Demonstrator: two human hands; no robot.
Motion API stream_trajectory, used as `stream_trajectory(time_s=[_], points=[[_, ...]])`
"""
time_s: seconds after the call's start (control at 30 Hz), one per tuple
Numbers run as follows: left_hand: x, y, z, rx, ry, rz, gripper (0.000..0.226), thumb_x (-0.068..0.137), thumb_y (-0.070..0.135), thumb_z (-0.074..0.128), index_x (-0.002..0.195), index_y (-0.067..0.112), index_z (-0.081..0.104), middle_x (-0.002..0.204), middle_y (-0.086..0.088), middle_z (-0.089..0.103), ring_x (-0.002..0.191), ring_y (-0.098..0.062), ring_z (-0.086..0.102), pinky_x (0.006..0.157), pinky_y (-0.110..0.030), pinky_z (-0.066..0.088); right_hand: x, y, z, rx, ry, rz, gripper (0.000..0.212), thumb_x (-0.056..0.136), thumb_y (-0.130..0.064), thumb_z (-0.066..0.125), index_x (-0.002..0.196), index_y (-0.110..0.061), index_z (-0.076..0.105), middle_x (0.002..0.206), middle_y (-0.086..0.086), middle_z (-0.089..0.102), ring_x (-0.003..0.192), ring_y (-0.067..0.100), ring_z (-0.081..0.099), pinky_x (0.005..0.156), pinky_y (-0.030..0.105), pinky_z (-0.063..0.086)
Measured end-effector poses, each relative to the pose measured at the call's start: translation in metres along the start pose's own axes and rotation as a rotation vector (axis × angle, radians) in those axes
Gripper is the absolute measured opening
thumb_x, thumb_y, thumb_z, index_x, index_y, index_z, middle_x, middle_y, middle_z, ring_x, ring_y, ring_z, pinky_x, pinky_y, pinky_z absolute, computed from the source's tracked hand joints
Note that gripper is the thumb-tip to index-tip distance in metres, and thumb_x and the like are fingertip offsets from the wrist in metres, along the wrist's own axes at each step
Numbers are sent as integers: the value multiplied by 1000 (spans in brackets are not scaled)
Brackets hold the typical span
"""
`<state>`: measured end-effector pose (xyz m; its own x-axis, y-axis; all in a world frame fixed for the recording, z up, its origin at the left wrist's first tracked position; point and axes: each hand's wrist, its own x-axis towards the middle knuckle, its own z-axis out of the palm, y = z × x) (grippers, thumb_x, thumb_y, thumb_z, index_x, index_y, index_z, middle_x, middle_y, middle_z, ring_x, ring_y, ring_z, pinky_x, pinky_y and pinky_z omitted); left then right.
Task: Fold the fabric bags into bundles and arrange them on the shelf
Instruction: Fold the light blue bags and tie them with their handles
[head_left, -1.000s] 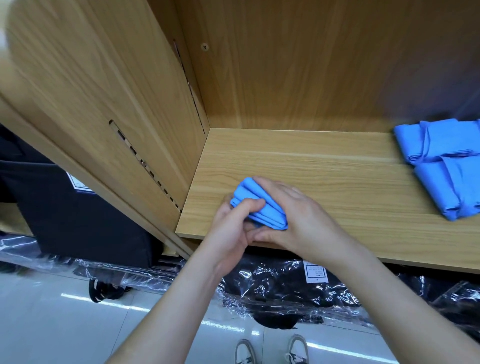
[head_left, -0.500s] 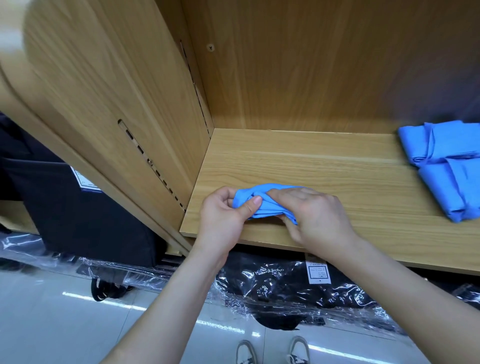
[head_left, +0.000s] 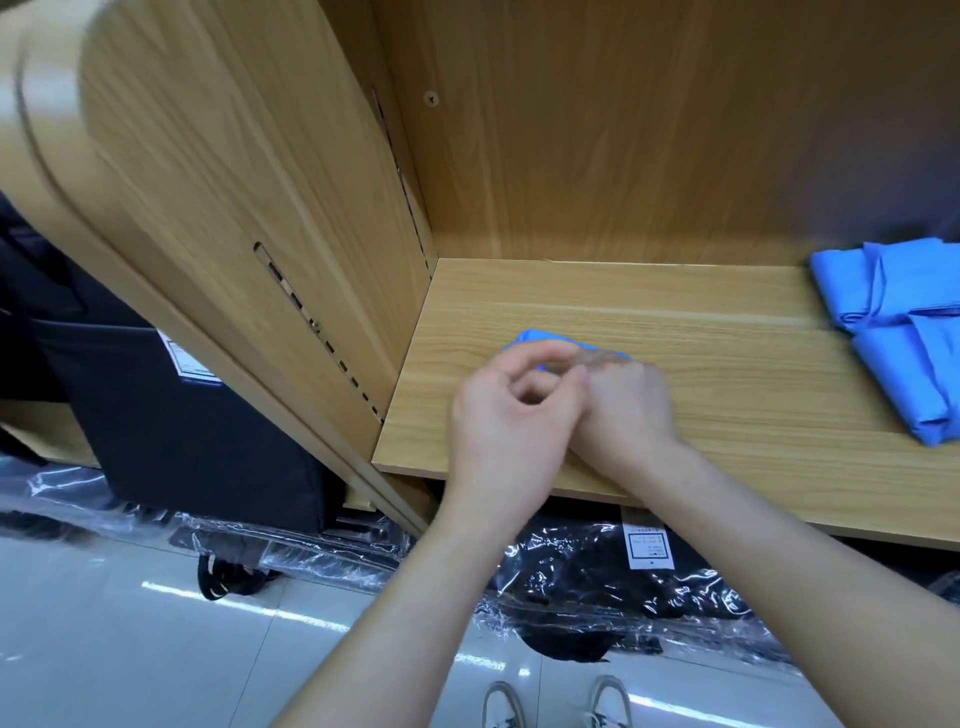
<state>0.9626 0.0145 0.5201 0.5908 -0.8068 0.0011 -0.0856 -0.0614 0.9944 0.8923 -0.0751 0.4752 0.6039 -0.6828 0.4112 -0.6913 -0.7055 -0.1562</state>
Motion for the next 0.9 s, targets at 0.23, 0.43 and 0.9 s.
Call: stream_trajectory(time_s=[0.23,0.43,0.9], points=[[35,-38,-37,246,43,-215,20,83,40,73,89,21,70,76,11,68,74,-8,63,85,-39,56,-12,2,10,-65,-14,-58,61,35,-14,86,95,-15,74,74,1,71,61,22,68,38,20,39],[49,-33,-34,686,135,-193,18,75,37,70,70,20,73,69,11,70,72,-13,65,66,-26,50,-17,-1,20,-95,95,-172,44,66,-17,43,96,-11,75,83,4,74,78,22,72,42,22,45],[63,-45,-43,257,-22,-320,11,82,9,76,74,16,72,72,-3,72,65,-16,66,67,-28,57,-23,-13,27,-261,115,-295,39,77,-12,40,91,-9,77,90,9,75,83,26,74,42,25,46]])
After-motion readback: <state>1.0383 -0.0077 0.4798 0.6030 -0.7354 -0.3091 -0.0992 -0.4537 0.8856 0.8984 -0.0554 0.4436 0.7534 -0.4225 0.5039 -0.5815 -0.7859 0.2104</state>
